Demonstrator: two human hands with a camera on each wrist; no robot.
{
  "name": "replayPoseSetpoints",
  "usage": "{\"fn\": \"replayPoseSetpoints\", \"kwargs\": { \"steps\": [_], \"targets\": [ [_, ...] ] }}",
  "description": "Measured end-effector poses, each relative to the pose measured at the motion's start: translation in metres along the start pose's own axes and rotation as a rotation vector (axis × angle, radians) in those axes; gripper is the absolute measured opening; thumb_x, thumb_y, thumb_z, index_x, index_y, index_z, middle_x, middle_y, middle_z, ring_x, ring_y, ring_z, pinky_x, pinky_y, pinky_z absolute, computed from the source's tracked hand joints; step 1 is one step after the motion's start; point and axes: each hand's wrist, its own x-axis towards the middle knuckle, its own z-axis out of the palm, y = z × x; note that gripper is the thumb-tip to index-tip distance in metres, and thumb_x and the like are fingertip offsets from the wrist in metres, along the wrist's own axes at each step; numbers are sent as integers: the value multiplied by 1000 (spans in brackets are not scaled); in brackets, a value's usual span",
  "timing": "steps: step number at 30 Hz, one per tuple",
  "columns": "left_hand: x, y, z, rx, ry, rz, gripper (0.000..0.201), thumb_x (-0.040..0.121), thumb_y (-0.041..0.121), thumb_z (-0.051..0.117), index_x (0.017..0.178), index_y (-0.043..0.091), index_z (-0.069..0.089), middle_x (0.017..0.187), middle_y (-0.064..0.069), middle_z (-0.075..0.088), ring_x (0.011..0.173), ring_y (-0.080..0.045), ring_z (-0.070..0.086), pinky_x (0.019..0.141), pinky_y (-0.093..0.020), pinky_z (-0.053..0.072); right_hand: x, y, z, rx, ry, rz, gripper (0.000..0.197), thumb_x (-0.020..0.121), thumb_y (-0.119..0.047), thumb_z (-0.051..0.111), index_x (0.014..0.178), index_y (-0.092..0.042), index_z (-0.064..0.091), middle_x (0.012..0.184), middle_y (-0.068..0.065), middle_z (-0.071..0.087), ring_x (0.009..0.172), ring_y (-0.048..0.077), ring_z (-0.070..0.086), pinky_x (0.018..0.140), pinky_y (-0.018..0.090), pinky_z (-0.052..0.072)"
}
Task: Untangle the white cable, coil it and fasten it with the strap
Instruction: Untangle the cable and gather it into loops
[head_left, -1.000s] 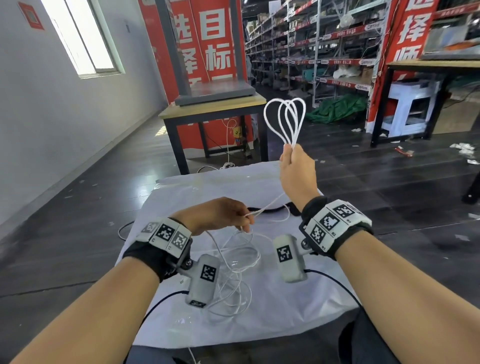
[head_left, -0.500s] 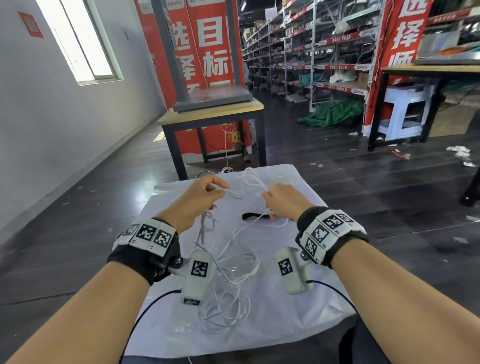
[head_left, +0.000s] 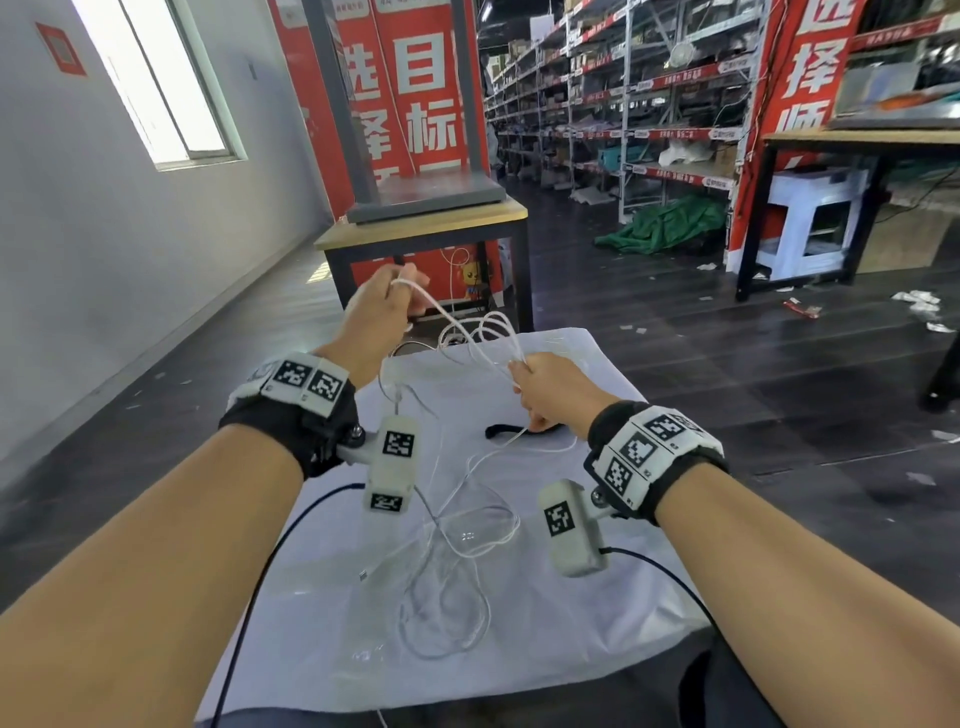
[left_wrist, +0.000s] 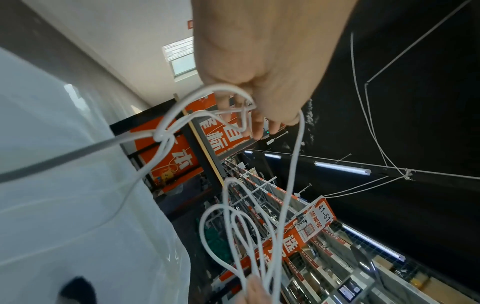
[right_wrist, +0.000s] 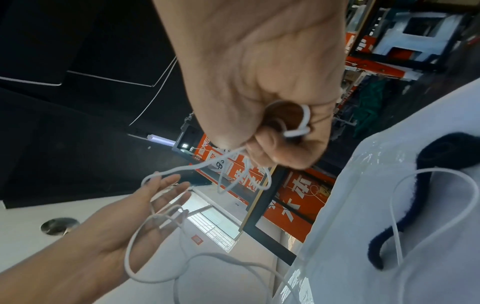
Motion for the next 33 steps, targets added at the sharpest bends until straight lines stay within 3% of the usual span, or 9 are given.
{"fn": "replayPoseSetpoints", "kwargs": {
  "steps": [3, 6, 11, 15, 17, 20, 24, 29, 33],
  "targets": [
    [10, 5, -5, 133, 137, 162, 25, 103, 29, 35, 111, 18, 56, 110, 2, 60, 94, -11, 56, 67, -6, 41, 3, 1, -6, 45, 125, 7, 39, 102, -25, 31, 99, 3, 57, 80, 16, 52, 67, 28, 48, 63, 35, 43],
    [13, -10, -19, 332, 202, 154, 21, 99, 32, 45, 100, 19, 60, 108, 1, 54, 98, -16, 52, 88, -28, 45, 5, 11, -17, -28, 272, 42, 42, 103, -23, 29, 109, 7, 58, 88, 17, 54, 80, 31, 51, 75, 40, 48],
    [-12, -55, -30, 765, 57, -91, 39, 92, 54, 49, 75, 19, 55, 72, 1, 55, 64, -18, 54, 62, -27, 40, 3, 24, -21, -104, 320, 118, 42, 104, -24, 30, 112, 7, 57, 113, 24, 62, 107, 39, 56, 87, 38, 42],
    [-29, -68, -24, 315, -102, -305, 28, 94, 31, 58, 98, 5, 67, 75, -9, 63, 57, -15, 53, 55, -22, 46, 10, 37, -11, -42, 233, 154, 32, 102, -27, 31, 92, -5, 53, 90, 16, 55, 72, 27, 50, 67, 32, 41],
    [-36, -61, -22, 93, -228, -363, 21, 94, 19, 59, 110, 6, 62, 93, -11, 65, 68, -14, 58, 64, -20, 48, 11, 42, -7, 31, 208, 192, 31, 101, -28, 32, 91, -6, 51, 87, 13, 53, 58, 21, 41, 53, 27, 34],
    [-42, -54, -24, -131, -385, -433, 40, 91, 7, 61, 129, 14, 50, 117, -12, 64, 90, -18, 65, 80, -23, 53, 9, 46, -6, 118, 203, 252, 30, 101, -28, 32, 94, -6, 52, 86, 14, 53, 52, 20, 40, 47, 26, 31],
    [-54, -51, -25, -241, -439, -471, 40, 94, 13, 59, 132, 18, 49, 120, -12, 65, 104, -23, 67, 90, -30, 54, 3, 46, -5, 253, 169, 334, 25, 100, -23, 33, 90, -7, 49, 83, 11, 50, 49, 16, 35, 40, 24, 26],
    [-63, -53, -25, -368, -362, -508, 36, 98, 3, 47, 134, 11, 50, 117, -19, 66, 105, -29, 66, 89, -32, 55, -12, 33, -1, 423, -93, 403, 34, 101, -19, 35, 68, -13, 40, 54, -1, 30, 37, 8, 21, 34, 14, 15],
    [-70, -50, -24, -223, -376, -402, 46, 95, -6, 49, 135, 16, 47, 115, -17, 66, 93, -22, 69, 82, -21, 56, -18, 25, -1, 516, -166, 394, 39, 103, -30, 38, 68, -14, 43, 44, -6, 30, 42, 8, 19, 35, 15, 17]
  ]
}}
